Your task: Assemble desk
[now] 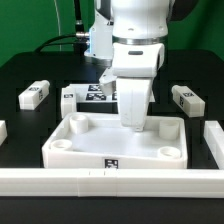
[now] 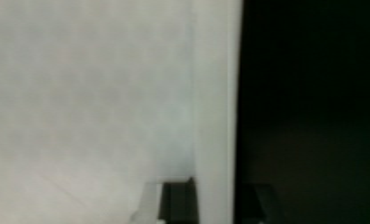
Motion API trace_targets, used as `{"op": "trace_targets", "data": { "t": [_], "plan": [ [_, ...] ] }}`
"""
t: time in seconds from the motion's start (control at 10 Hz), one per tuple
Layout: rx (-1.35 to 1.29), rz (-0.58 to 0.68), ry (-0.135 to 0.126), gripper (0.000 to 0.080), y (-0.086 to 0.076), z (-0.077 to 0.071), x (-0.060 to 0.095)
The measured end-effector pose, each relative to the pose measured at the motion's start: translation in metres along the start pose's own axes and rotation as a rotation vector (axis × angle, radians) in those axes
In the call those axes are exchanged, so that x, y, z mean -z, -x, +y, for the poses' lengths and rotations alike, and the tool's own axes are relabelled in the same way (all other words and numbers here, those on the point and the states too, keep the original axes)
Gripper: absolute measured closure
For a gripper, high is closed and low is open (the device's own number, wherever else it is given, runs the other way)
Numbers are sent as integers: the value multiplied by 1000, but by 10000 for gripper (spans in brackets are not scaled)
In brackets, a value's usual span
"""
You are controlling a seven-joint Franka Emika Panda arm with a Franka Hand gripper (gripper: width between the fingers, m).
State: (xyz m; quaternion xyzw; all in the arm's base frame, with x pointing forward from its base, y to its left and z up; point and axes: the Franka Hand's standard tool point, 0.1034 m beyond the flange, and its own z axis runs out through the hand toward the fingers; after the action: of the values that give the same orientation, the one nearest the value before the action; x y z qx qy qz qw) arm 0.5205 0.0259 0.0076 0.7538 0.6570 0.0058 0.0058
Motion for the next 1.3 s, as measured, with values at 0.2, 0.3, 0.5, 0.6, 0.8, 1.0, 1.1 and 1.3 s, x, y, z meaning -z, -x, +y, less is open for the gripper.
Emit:
{"op": "trace_targets", "data": {
  "t": [0.2,0.3,0.5,0.6,0.8,1.0,1.1,1.3],
  "plan": [
    [69,3,6,742,-11,4,-1],
    [78,3,3,742,-17,5,-1],
    [88,3,4,742,-26,10,-1],
    [83,4,5,742,-27,11,-1],
    [79,3,2,742,-27,12,-2],
    [79,3,1,500,-27,12,-2],
    [79,3,1,364,-27,12,-2],
    [40,3,16,206,-27,15,8]
  ]
}}
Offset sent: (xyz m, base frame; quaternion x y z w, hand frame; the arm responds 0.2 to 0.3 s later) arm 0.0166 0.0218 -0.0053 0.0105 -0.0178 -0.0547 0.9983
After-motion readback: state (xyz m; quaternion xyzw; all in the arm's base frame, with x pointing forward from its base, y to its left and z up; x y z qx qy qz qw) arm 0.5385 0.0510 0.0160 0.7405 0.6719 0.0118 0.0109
